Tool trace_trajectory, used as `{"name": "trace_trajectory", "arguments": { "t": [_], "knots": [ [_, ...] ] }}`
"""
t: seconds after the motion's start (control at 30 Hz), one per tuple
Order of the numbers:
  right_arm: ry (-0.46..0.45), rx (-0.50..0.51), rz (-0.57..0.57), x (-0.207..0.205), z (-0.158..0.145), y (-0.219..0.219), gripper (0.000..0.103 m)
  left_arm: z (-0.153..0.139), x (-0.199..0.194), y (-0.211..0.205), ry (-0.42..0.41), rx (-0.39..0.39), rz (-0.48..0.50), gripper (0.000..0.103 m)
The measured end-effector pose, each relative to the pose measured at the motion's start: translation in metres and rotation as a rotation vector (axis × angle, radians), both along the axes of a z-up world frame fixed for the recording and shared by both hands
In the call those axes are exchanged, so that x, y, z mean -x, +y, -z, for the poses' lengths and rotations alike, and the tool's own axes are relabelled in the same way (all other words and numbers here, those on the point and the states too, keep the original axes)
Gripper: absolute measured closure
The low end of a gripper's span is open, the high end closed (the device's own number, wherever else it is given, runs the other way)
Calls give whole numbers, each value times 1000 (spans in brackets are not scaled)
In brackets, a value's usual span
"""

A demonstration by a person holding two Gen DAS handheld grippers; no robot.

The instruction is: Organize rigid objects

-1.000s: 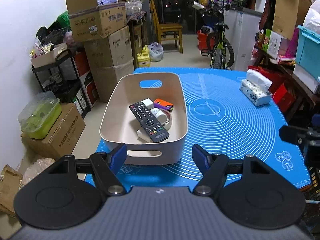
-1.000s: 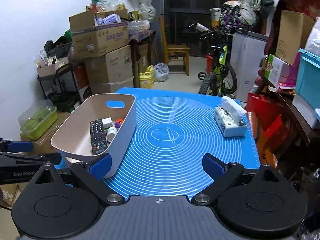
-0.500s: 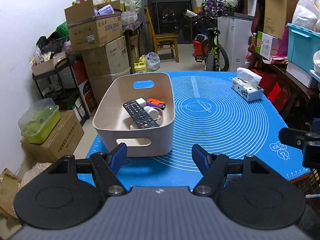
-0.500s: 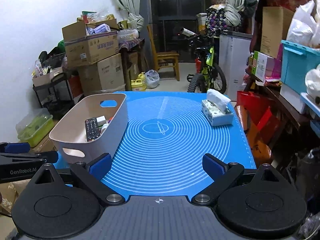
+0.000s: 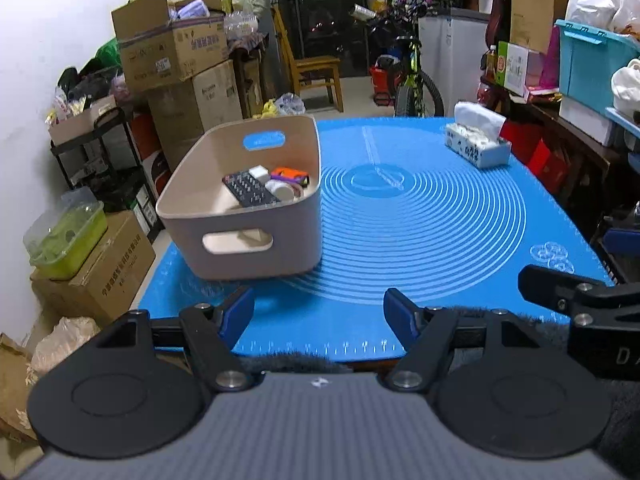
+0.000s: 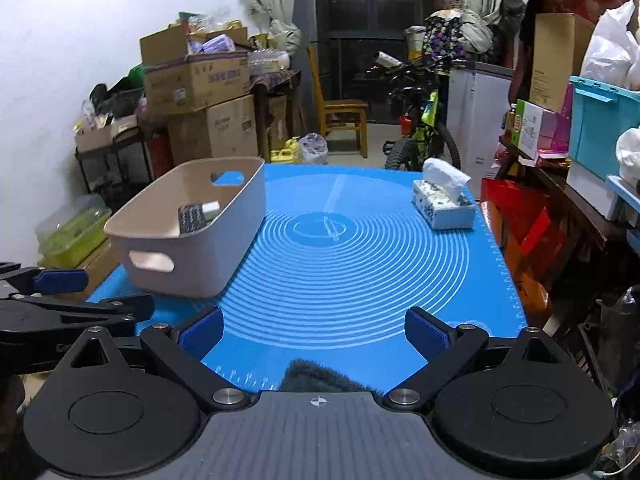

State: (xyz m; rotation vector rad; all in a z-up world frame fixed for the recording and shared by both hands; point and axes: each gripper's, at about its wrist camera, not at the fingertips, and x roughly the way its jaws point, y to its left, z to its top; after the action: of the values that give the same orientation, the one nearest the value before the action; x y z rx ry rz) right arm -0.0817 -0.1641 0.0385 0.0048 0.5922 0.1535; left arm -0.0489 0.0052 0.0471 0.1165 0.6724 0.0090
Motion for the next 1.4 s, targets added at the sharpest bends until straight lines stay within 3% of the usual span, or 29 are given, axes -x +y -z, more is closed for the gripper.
{"name": "trace_trajectory", "arguments": {
  "t": [0.57,1.4],
  "knots": [
    [-19,-12,-6,6,12,8,6,15,-3,9,20,38,-51,31],
    [3,-7,-21,2,17,11,6,20,-6,7,52,39,-42,31]
  ]
}}
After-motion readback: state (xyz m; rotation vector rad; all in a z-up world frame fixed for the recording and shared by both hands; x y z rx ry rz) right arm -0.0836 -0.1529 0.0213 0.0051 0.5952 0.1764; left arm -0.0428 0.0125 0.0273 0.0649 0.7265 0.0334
